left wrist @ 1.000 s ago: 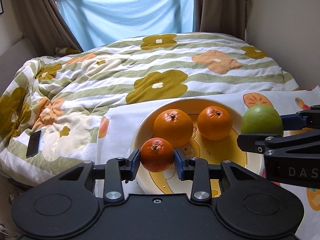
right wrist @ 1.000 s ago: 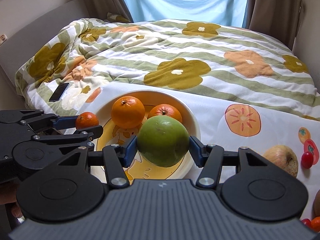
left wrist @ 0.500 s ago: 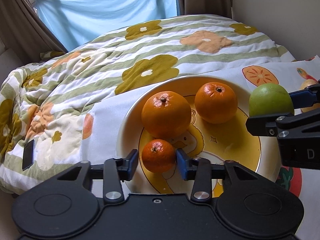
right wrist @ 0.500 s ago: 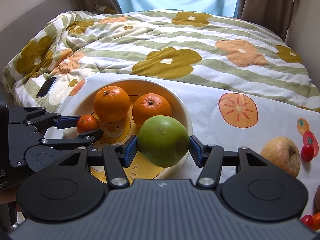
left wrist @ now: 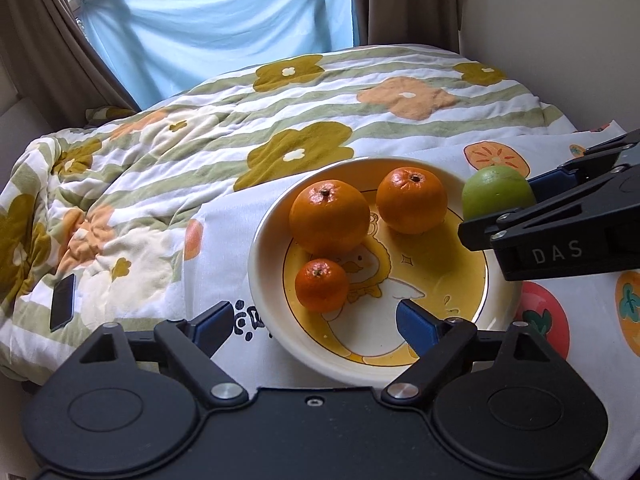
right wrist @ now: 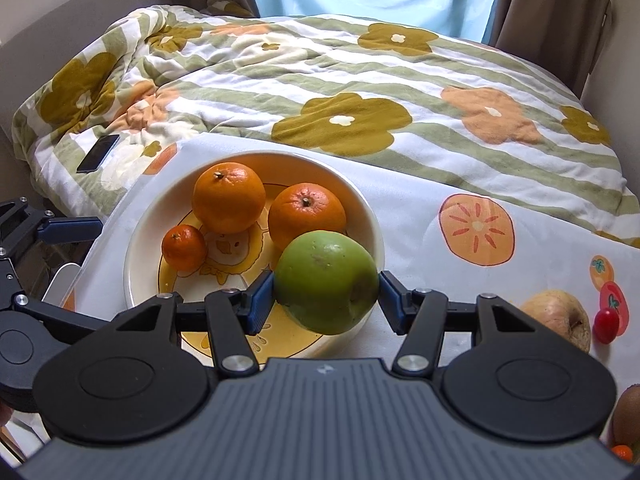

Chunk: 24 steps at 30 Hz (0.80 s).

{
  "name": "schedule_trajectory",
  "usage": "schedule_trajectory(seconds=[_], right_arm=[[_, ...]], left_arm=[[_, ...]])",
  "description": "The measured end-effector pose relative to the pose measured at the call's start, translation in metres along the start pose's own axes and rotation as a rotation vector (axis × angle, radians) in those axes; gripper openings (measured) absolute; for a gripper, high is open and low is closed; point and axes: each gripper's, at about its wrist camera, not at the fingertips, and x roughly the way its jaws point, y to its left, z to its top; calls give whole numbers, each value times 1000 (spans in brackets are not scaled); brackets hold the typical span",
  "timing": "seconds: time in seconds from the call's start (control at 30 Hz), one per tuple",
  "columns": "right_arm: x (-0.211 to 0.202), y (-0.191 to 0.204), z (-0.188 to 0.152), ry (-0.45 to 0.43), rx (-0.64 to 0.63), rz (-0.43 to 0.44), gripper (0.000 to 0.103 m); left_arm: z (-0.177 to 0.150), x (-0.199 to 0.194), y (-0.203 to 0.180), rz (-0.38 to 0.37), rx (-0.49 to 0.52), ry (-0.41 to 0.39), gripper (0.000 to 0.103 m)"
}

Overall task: Organize fruits
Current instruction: 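Lower the green pomelo into the bowl and open the right tool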

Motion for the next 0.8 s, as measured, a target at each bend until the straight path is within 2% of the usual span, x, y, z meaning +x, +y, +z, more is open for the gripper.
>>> schedule_trajectory(seconds=[0.3, 0.6, 0.63, 0.67, 0.73, 0.8], right_arm=[[23, 17, -7, 23, -90, 8, 71], [28, 14, -9, 21, -56, 32, 71], [26, 13, -9, 10, -52, 31, 78], [24, 13, -8, -1, -54, 23, 90], [18, 14, -8, -27, -58, -9, 103], [13, 14, -9, -46, -60, -17, 103]], left_arm=[[-13, 0, -4, 5, -21, 27, 92], [-15, -2, -4, 13, -19, 23, 92], [-16, -2, -5, 13, -18, 23, 92], [-16, -3, -5, 14, -16, 22, 92], [-17, -4, -7, 18, -11, 20, 92], [-18, -5, -9, 22, -6, 19, 92]])
